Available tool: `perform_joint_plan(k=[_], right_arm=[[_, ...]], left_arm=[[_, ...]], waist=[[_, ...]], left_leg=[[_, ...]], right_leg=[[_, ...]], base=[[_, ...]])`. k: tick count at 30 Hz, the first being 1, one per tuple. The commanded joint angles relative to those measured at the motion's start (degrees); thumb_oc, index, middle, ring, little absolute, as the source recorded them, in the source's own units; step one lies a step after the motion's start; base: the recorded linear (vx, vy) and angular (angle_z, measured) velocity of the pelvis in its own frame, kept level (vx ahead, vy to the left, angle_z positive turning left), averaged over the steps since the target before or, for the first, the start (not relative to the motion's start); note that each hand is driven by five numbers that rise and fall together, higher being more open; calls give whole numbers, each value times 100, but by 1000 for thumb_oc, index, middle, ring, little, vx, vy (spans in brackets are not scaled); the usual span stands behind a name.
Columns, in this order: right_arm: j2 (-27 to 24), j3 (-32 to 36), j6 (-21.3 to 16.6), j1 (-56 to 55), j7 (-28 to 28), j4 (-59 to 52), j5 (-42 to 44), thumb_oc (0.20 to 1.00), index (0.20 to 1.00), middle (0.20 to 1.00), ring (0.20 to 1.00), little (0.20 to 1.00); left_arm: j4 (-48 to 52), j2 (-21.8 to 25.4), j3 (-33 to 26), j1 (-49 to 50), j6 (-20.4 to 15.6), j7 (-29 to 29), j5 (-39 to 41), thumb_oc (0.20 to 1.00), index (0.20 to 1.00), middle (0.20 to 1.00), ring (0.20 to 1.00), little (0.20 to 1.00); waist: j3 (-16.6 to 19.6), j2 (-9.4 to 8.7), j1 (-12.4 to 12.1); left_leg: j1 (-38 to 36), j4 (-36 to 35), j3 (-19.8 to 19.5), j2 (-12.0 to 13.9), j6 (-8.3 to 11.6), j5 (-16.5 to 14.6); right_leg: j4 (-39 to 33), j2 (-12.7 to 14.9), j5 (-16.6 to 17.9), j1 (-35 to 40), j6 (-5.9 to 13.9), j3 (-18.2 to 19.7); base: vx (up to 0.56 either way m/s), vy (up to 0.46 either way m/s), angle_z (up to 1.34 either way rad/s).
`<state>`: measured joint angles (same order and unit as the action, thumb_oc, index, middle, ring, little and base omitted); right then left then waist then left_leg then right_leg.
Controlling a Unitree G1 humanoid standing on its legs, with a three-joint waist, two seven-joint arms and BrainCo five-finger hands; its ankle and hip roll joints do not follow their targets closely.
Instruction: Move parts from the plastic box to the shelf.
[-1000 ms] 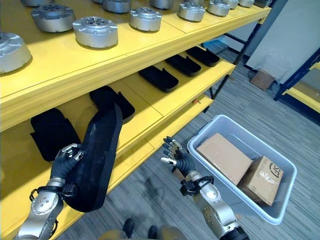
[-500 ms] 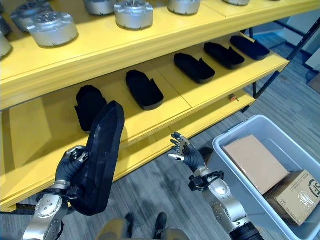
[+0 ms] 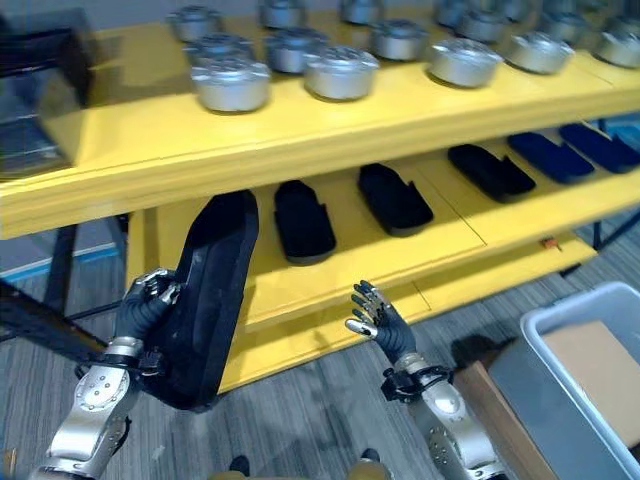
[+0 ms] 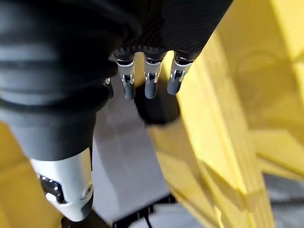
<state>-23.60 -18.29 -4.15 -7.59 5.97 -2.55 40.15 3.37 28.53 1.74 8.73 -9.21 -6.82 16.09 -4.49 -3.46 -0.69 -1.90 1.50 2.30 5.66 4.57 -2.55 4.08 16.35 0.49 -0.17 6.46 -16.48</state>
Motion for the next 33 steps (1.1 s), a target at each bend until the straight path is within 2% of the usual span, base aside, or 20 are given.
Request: perform_joint_plan(k=[1,6,7,8,11,16,19,20,21,23,28,33], right_arm=[[-226,54,-230,200,79,-241,-64,1000,1000,1000,1000,1000],[-182,-74,-181,243,143,-299,-79,1000,1000,1000,1000,1000],[-178,-68,-181,250,143,-296,-79,1000,1000,1000,1000,1000],[-177,-155,-180,325,134,-316,-55,1000,1000,1000,1000,1000],[-155,-259,-174,428,129,-311,-31,1000,1000,1000,1000,1000],[-160,-687,-261,1034,26,-208,88,1000,1000,1000,1000,1000],[-103,-888,-360,1327,-81,-116,112,1000,1000,1000,1000,1000],[-99,-885,-362,1334,-81,-113,112,1000,1000,1000,1000,1000],[-83,-969,-432,1410,-159,-96,124,1000,1000,1000,1000,1000],[-110,-990,-449,1419,-186,-108,86,1000,1000,1000,1000,1000],[-158,-1010,-499,1420,-260,-102,79,1000,1000,1000,1000,1000],[-259,-1041,-495,1384,-211,-143,99,1000,1000,1000,1000,1000]], left_arm=[[313,-42,-203,-240,-417,-158,-212,200,200,200,200,200],[-353,66,-48,-1136,-371,-625,-514,200,200,200,200,200],[-372,68,-38,-1159,-379,-632,-517,200,200,200,200,200],[-607,102,89,-1556,-332,-765,-577,200,200,200,200,200],[-846,133,174,-1914,-306,-951,-696,200,200,200,200,200],[-1665,282,531,-3300,-265,-1597,-864,200,200,200,200,200],[-2190,417,603,-4222,-243,-2096,-773,200,200,200,200,200],[-2201,419,609,-4235,-247,-2098,-771,200,200,200,200,200],[-2511,497,615,-4790,-313,-2382,-528,200,200,200,200,200],[-2535,539,553,-5092,-378,-2610,-378,200,200,200,200,200],[-2630,724,366,-5596,-529,-3074,-76,200,200,200,200,200],[-2781,918,358,-5994,-549,-3299,22,200,200,200,200,200]], waist=[[61,151,154],[-41,-120,115],[-46,-123,110],[-173,-225,126],[-288,-296,130],[-906,-456,169],[-1270,-492,202],[-1269,-493,202],[-1405,-505,246],[-1479,-505,261],[-1481,-521,316],[-1415,-551,357]], left_leg=[[124,14,-204,272,-92,126],[443,205,-150,63,-155,19],[453,214,-150,61,-156,17],[614,304,-138,36,-163,15],[777,381,-132,28,-165,24],[1493,796,-109,66,-157,51],[1990,1151,-122,128,-133,40],[2004,1160,-124,127,-133,37],[2329,1362,-174,128,-128,32],[2567,1532,-213,125,-133,5],[2977,1780,-280,149,-145,-76],[3216,1947,-326,154,-157,-146]], right_leg=[[264,-235,-238,179,40,-146],[51,-116,-56,102,182,-170],[50,-114,-53,96,183,-169],[38,-102,7,3,206,-142],[56,-115,33,-123,204,-124],[282,-89,159,-813,183,-15],[582,-61,164,-1255,163,5],[590,-60,160,-1267,163,5],[763,-45,125,-1537,141,8],[885,-26,116,-1723,136,-13],[1090,-29,69,-2099,135,-27],[1228,-38,25,-2307,131,-16]], base=[[52,166,17],[15,106,5],[-50,52,15],[-69,16,7],[-68,7,-1],[-187,4,-7],[-139,1,-6],[-126,0,-1],[-76,4,4],[-61,-1,6],[-4,-8,7],[22,-5,1]])
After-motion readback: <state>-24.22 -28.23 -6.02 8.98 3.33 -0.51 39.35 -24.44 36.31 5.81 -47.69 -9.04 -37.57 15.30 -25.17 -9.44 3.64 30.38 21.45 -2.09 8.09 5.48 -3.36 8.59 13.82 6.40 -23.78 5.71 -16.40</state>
